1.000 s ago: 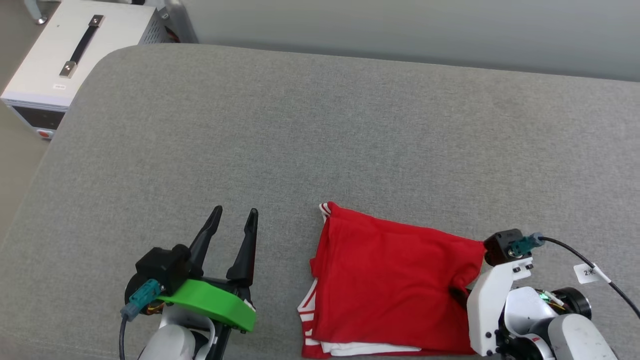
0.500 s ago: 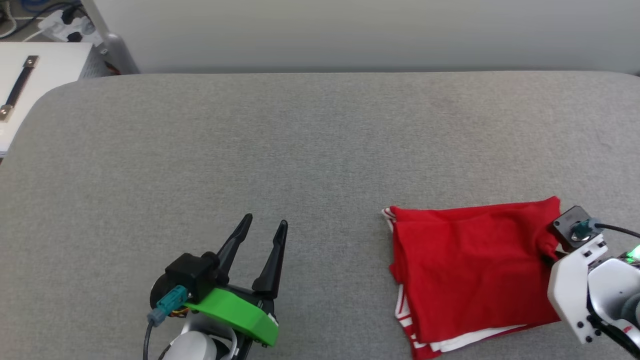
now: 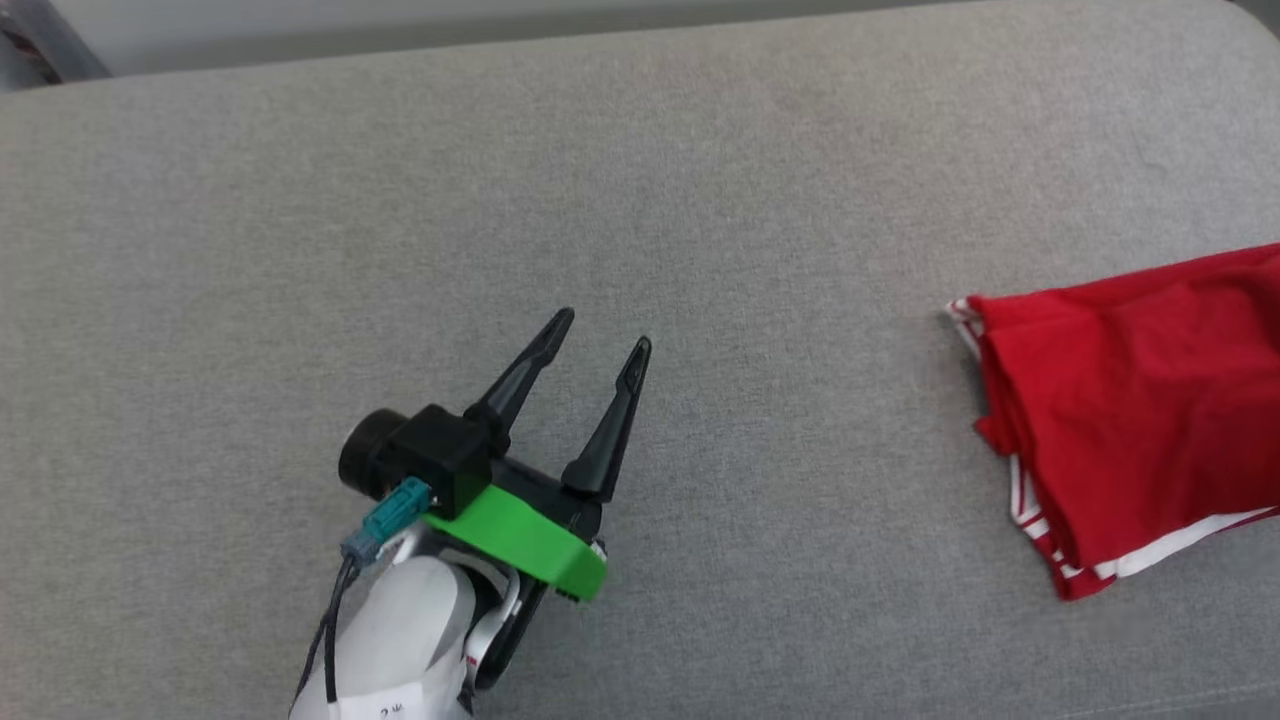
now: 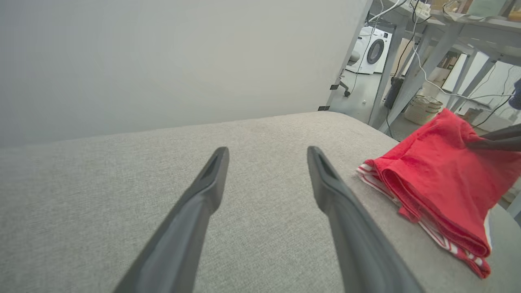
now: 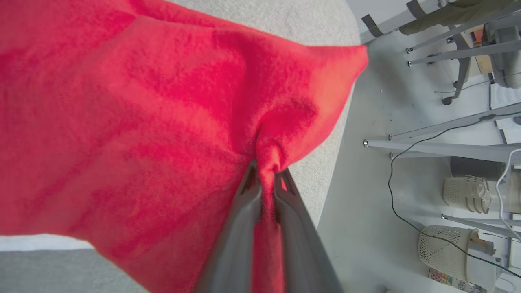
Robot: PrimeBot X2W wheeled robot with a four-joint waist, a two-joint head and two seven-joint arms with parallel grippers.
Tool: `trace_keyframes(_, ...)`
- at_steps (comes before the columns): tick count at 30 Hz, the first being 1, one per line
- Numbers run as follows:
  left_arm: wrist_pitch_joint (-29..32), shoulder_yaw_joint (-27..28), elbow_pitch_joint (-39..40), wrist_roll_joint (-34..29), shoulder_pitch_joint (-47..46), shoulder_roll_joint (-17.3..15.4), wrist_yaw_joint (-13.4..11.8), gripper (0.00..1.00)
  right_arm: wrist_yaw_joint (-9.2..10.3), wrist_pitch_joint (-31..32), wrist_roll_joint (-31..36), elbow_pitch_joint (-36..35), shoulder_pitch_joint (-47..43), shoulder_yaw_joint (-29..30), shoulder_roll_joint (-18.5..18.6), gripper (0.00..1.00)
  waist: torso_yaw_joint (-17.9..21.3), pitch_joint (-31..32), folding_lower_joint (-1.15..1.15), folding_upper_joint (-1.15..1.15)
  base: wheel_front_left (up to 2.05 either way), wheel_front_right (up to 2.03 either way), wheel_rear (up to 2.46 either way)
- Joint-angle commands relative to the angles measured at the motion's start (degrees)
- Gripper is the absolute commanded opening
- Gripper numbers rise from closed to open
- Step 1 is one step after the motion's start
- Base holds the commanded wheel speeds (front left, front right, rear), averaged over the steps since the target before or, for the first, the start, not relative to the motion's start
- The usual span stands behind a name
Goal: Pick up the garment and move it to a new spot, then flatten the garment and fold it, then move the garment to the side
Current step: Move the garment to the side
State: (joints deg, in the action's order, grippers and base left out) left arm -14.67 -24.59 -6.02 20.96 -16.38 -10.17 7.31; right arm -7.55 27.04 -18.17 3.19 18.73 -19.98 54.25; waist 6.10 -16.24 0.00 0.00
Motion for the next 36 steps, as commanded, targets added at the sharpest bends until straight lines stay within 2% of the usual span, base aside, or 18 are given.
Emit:
trace_keyframes(1, -0.3, -0.5, 0.6, -0.7, -2.1, -0.8, 0.2, 1.0, 0.06, -1.8, 0.9, 2.0, 1.3, 0.9, 0.7, 0.0, 4.6, -7.3, 0.0, 0.0, 0.0, 0.0, 0.0)
trace_keyframes(6, 0.9, -1.7, 3.4, -2.2, -6.7, -2.3, 0.2, 1.0, 0.06, -6.8, 3.4, 8.9, 4.5, 4.1, 0.6, 0.0, 6.4, -12.7, 0.0, 0.0, 0.0, 0.0, 0.0)
trace_keyframes(16, 6.0, -2.4, 11.6, -4.5, -12.6, -4.1, -0.3, 1.0, 0.06, -15.6, 10.1, 19.8, 12.1, 11.4, -4.1, 0.0, 9.1, -19.1, 0.0, 0.0, 0.0, 0.0, 0.0)
trace_keyframes(19, 7.8, -2.5, 14.3, -4.9, -13.5, -4.9, -0.5, 1.0, 0.06, -18.1, 13.4, 24.4, 15.2, 14.1, -6.4, 0.0, 9.1, -20.6, 0.0, 0.0, 0.0, 0.0, 0.0)
trace_keyframes(24, 8.4, -2.6, 15.5, -4.8, -13.3, -5.2, -0.8, 1.0, 0.06, -19.6, 15.1, 27.2, 17.1, 15.4, -8.5, 0.0, 8.6, -20.9, 0.0, 0.0, 0.0, 0.0, 0.0)
trace_keyframes(25, 8.4, -2.6, 15.5, -4.7, -13.2, -5.2, -0.9, 1.0, 0.06, -19.8, 15.3, 27.5, 17.3, 15.8, -8.9, 0.08, 8.4, -20.8, 0.0, 0.0, 0.0, 0.0, 0.0)
trace_keyframes(26, 8.2, -2.6, 15.4, -4.7, -13.1, -5.2, -1.0, 1.0, 0.06, -20.1, 15.6, 27.8, 17.5, 16.2, -9.3, 0.4, 8.3, -20.5, 0.0, 0.0, 0.0, 0.0, 0.0)
trace_keyframes(27, 8.1, -2.6, 15.3, -4.6, -12.9, -5.2, -1.1, 1.0, 0.06, -20.2, 16.0, 27.9, 17.6, 16.4, -9.5, 1.0, 8.1, -20.2, 0.0, 0.0, 0.0, 0.0, 0.0)
trace_keyframes(36, 4.4, -2.0, 11.0, -2.6, -10.8, -4.2, -1.8, 1.0, 0.06, -23.4, 16.3, 27.9, 16.9, 17.9, -9.8, 1.0, 6.1, -13.8, 0.0, 0.0, 0.0, 0.0, 0.0)
